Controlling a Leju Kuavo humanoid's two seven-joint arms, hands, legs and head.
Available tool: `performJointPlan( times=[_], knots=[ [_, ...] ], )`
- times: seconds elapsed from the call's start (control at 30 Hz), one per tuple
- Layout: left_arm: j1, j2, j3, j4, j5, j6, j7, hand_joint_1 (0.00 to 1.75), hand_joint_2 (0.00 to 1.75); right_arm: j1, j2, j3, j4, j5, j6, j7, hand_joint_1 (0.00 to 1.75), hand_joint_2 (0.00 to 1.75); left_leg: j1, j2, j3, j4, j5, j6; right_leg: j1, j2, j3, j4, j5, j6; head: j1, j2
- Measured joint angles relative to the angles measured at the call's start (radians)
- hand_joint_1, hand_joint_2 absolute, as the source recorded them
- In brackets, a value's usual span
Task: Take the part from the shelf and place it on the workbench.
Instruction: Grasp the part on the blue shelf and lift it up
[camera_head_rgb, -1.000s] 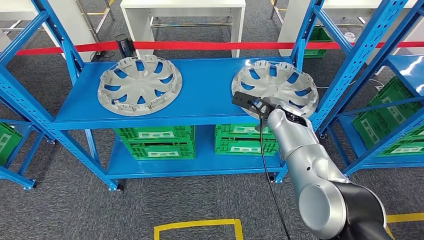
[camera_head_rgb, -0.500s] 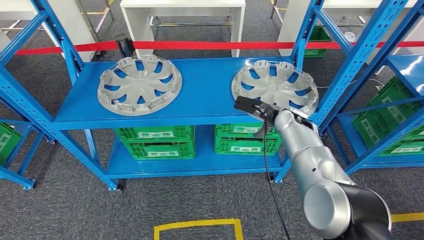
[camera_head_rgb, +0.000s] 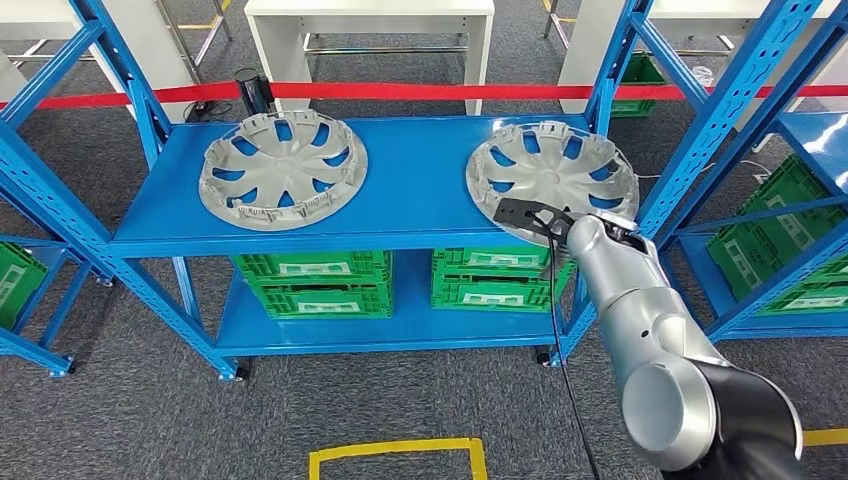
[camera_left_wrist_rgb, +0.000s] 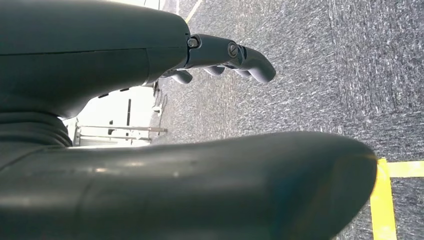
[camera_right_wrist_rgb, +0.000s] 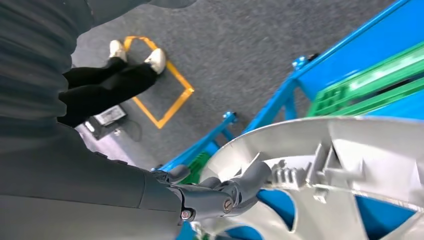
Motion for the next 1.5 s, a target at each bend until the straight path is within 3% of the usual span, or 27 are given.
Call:
performJointPlan(
  times=[0.7, 1.5],
  knots=[
    [-0.003, 0.0, 0.011, 0.002, -0.002, -0.02, 0.002, 0.0, 0.0, -0.044, -0.019, 0.024, 0.0, 0.033, 0.003, 0.104, 0.0, 1.75, 0.0, 0.001, -0.001, 0.0, 0.001, -0.001, 0.0, 0.001, -0.002, 0.0, 0.0, 0.0, 0.0, 0.0],
    [-0.003, 0.003, 0.026, 0.001, -0.014, -0.018, 0.001, 0.0, 0.0, -0.052, -0.02, 0.03, 0.0, 0.032, 0.021, 0.098, 0.0, 1.75, 0.0, 0.001, -0.001, 0.0, 0.001, -0.001, 0.0, 0.001, -0.002, 0.0, 0.0, 0.0, 0.0, 0.0]
  ],
)
